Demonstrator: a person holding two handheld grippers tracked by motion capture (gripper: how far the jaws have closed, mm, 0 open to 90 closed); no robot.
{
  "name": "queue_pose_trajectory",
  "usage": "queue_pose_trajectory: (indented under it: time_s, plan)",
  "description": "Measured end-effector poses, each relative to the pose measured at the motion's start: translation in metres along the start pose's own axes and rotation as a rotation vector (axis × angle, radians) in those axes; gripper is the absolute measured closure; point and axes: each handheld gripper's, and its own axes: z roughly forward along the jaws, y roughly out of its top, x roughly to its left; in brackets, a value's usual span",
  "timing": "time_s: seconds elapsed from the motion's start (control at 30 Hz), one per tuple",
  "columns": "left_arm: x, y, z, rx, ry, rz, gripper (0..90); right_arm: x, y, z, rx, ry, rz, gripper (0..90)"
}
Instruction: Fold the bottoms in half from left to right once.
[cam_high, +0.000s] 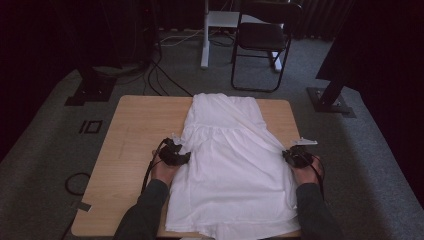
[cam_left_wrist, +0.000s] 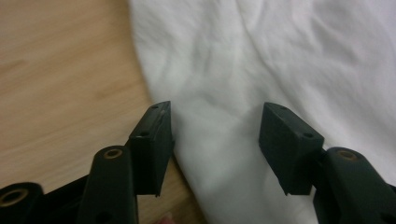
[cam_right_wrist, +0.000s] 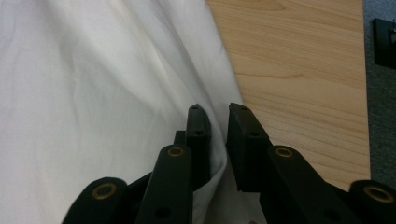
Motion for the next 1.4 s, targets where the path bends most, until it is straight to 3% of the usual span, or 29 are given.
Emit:
queue_pose_trajectory:
  time_s: [0.07,0.1,0.13,0.2,0.4,0.47,0.57,0.7,0.8,0.9,0.97,1.0,1.03,1.07,1.1,1.13,1.17,1.2,1.23,1.27,1.33,1.37,1.4]
  plan:
    - [0.004,-0.001,-0.003,0.005,-0.04,0.024,77.7,-0.001,-0.001,0.0,-0.008,0.018,0.022,78.4]
    - [0.004,-0.003,-0.004,0.006,-0.04,0.039,85.8,-0.002,-0.003,0.0,-0.014,0.027,0.036,78.3]
    - [0.004,-0.004,-0.006,0.009,-0.031,0.06,87.6,-0.003,-0.004,-0.001,-0.021,0.037,0.049,78.2]
    - [0.007,-0.009,-0.012,0.02,-0.014,0.085,88.5,-0.002,-0.007,-0.002,-0.028,0.05,0.055,78.2]
    - [0.02,-0.032,-0.036,0.022,0.028,0.076,88.8,0.012,-0.019,-0.014,-0.027,0.092,0.045,78.4]
    - [0.021,-0.046,-0.051,0.008,0.03,0.044,88.8,0.025,-0.031,-0.027,-0.02,0.118,0.034,79.5]
    - [0.014,-0.064,-0.069,0.001,0.048,0.045,88.8,0.037,-0.05,-0.046,-0.014,0.144,0.04,81.3]
    - [0.008,-0.084,-0.09,0.02,0.077,0.034,88.8,0.043,-0.077,-0.071,-0.008,0.209,0.097,82.4]
    - [0.004,-0.091,-0.101,0.043,0.107,0.056,88.7,0.042,-0.091,-0.082,-0.006,0.246,0.138,84.0]
    - [0.008,-0.096,-0.102,0.04,0.097,0.034,88.1,0.042,-0.093,-0.085,-0.003,0.245,0.153,84.7]
    - [0.01,-0.095,-0.102,0.03,0.101,0.024,78.9,0.042,-0.088,-0.085,0.008,0.228,0.145,80.3]
    - [0.013,-0.093,-0.105,-0.028,0.088,0.005,68.3,0.042,-0.082,-0.085,-0.009,0.213,0.122,69.4]
    - [0.016,-0.09,-0.107,-0.043,0.078,-0.013,64.8,0.042,-0.077,-0.085,-0.023,0.216,0.109,63.3]
    - [0.016,-0.09,-0.107,-0.043,0.078,-0.013,59.5,0.042,-0.077,-0.085,-0.023,0.216,0.109,63.3]
    - [0.018,-0.086,-0.108,-0.06,0.086,-0.018,59.5,0.042,-0.069,-0.086,-0.039,0.229,0.094,57.6]
    - [0.024,-0.077,-0.107,-0.095,0.068,-0.04,56.3,0.047,-0.047,-0.085,-0.074,0.234,0.035,50.7]
    - [0.026,-0.072,-0.105,-0.098,0.084,-0.041,55.1,0.051,-0.035,-0.083,-0.082,0.237,0.017,50.5]
    - [0.026,-0.072,-0.105,-0.098,0.084,-0.041,54.0,0.051,-0.035,-0.083,-0.082,0.237,0.017,50.5]
    - [0.029,-0.061,-0.101,-0.116,0.067,-0.055,54.0,0.055,-0.023,-0.08,-0.093,0.246,-0.003,50.6]
    - [0.029,-0.061,-0.101,-0.116,0.067,-0.055,53.5,0.055,-0.023,-0.08,-0.093,0.246,-0.003,50.6]
    - [0.031,-0.044,-0.092,-0.126,0.075,-0.033,53.1,0.076,0.02,-0.053,-0.098,0.277,-0.082,49.8]
    - [0.031,-0.044,-0.092,-0.126,0.075,-0.033,52.6,0.083,0.029,-0.045,-0.102,0.286,-0.095,48.4]
    - [0.032,-0.032,-0.084,-0.118,0.075,-0.03,52.5,0.089,0.038,-0.038,-0.1,0.297,-0.11,46.7]
